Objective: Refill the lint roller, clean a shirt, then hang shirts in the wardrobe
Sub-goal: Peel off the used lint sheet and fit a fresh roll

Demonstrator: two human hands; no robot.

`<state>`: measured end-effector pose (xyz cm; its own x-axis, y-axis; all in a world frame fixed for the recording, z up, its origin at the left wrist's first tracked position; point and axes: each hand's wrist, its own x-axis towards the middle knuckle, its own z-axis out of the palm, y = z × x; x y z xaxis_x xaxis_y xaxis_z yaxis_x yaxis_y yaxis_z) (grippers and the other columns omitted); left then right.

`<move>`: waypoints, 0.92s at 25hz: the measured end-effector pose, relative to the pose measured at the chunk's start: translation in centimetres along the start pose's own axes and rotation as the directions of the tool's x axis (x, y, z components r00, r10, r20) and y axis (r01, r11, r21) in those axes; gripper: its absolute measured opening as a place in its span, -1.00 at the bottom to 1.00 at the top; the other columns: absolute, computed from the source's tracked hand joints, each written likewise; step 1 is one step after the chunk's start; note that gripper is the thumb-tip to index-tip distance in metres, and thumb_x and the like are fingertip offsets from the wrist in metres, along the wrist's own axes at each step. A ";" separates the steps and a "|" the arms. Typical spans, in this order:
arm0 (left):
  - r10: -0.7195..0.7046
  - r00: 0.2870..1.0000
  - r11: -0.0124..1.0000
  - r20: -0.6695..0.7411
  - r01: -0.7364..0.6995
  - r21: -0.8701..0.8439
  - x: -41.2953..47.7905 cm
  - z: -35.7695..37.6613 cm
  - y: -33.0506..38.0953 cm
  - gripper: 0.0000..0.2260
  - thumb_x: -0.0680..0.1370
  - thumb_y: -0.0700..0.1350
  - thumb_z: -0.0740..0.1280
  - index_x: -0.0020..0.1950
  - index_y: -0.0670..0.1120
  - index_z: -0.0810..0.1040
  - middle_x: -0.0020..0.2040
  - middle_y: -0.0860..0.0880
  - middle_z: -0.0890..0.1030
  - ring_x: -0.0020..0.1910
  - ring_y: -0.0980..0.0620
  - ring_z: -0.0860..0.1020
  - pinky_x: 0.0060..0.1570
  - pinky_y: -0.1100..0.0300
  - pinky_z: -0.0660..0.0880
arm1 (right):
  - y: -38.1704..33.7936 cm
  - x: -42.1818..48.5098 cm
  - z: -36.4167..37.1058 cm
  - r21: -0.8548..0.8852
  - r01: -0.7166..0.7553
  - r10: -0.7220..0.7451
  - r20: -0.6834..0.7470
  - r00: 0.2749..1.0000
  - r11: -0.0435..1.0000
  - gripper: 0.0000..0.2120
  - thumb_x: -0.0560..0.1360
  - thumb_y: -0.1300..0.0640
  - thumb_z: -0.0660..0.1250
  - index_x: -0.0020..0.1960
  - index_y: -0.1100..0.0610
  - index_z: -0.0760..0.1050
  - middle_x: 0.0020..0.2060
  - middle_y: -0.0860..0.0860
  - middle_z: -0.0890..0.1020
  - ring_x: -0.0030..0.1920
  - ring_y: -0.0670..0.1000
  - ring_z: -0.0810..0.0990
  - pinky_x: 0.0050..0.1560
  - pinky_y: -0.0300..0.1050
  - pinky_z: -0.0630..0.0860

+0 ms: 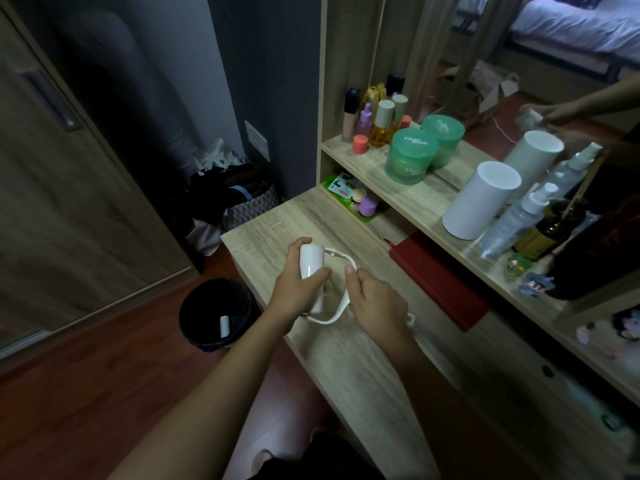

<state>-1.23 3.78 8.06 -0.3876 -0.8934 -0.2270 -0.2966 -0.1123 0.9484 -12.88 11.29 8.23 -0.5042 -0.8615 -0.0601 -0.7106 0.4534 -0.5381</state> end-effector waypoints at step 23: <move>0.007 1.000 0.992 -0.001 -0.006 0.125 0.2 -1.3 -0.5 -0.49 0.31 -0.14 0.43 0.07 0.25 0.26 -0.07 -0.03 0.49 -0.21 -0.18 0.56 -0.32 -0.05 0.56 | -3.3 0.8 1.5 -0.008 -0.144 0.143 -0.085 0.986 0.989 -0.53 0.60 -0.11 -0.04 0.01 0.12 0.56 -0.04 0.10 0.66 -0.04 0.13 0.58 -0.19 -0.11 0.30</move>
<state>-0.04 3.06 7.87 -0.3888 -0.8945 -0.2205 -0.4008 -0.0513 0.9147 -10.15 8.74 8.70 -0.6406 -0.7651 -0.0649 -0.6343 0.5750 -0.5168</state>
